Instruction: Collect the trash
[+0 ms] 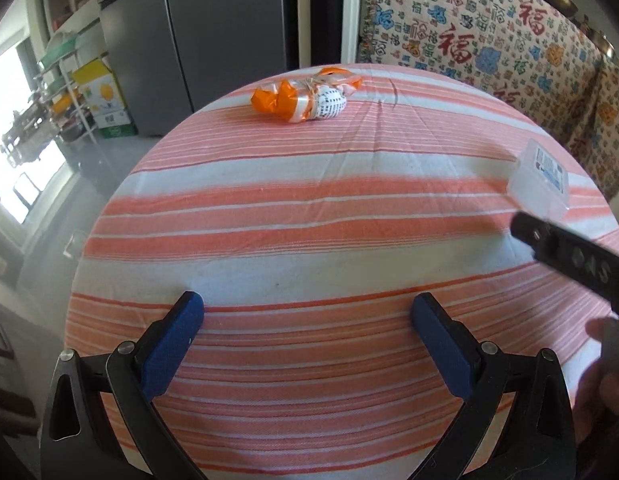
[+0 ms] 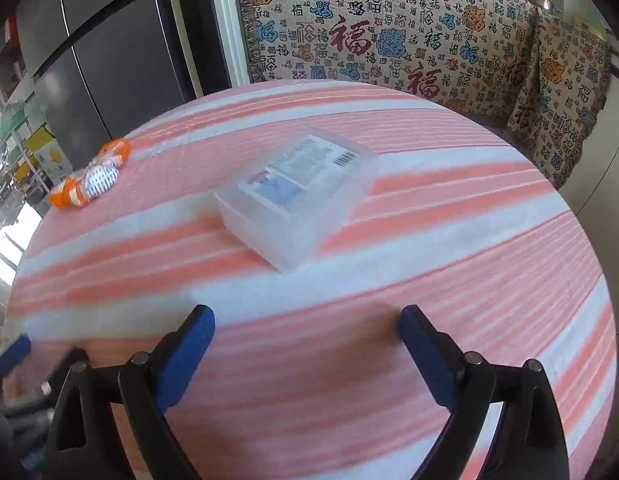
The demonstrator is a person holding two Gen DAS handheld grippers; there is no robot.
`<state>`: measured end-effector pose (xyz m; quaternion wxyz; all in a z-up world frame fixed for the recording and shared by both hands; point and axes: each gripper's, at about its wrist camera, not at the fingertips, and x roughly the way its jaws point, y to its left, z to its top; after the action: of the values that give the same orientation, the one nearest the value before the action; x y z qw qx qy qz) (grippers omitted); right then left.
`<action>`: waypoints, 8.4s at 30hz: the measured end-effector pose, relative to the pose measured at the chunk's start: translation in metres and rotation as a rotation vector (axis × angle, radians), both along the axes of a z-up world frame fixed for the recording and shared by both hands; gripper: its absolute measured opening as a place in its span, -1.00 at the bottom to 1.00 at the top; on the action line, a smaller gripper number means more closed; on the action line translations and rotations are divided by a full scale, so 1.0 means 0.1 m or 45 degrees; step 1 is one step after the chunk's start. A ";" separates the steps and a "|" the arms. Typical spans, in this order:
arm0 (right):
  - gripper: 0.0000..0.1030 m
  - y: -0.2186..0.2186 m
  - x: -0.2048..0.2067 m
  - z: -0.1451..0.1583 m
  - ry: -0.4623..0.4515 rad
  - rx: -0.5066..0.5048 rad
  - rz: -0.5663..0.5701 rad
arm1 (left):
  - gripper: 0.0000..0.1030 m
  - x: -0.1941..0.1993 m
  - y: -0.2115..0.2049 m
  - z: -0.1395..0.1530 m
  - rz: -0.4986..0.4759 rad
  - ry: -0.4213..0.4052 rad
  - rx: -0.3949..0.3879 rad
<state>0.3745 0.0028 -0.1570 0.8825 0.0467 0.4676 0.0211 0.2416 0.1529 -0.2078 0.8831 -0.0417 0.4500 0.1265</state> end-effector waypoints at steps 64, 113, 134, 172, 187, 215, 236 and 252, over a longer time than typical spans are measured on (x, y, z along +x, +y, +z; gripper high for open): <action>0.41 -1.98 -0.62 0.04 0.132 -0.009 0.365 | 0.69 0.00 -1.10 0.09 -0.457 0.109 -0.246; 0.18 -5.30 -1.09 0.05 0.262 0.071 -0.216 | -0.10 0.05 -4.99 0.36 -1.090 0.097 -0.343; 0.54 -6.59 -0.85 -1.70 0.379 0.508 -0.554 | 0.79 0.52 -6.22 -0.97 -1.073 0.253 -0.299; 1.00 -5.11 -3.26 0.75 -0.008 0.012 -0.533 | 0.99 -1.32 -5.09 0.81 -1.020 0.001 -0.051; 1.00 -5.05 -3.28 0.83 -0.025 0.011 -0.535 | 0.99 -1.34 -5.08 0.79 -1.009 0.007 -0.045; 1.00 -5.02 -3.26 0.83 -0.023 0.019 -0.527 | 0.99 -1.32 -5.03 0.75 -1.010 0.032 -0.049; 1.00 -4.98 -3.24 0.81 -0.017 0.026 -0.527 | 0.99 -1.31 -5.06 0.74 -1.008 0.039 -0.046; 1.00 -5.01 -3.24 0.81 -0.013 0.021 -0.529 | 0.99 -1.34 -5.06 0.72 -1.030 0.044 -0.044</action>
<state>0.0506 -0.4980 -0.0761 0.8698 0.1493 0.4431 -0.1573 0.1078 -0.3534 -0.1356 0.8532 0.1257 0.4468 -0.2380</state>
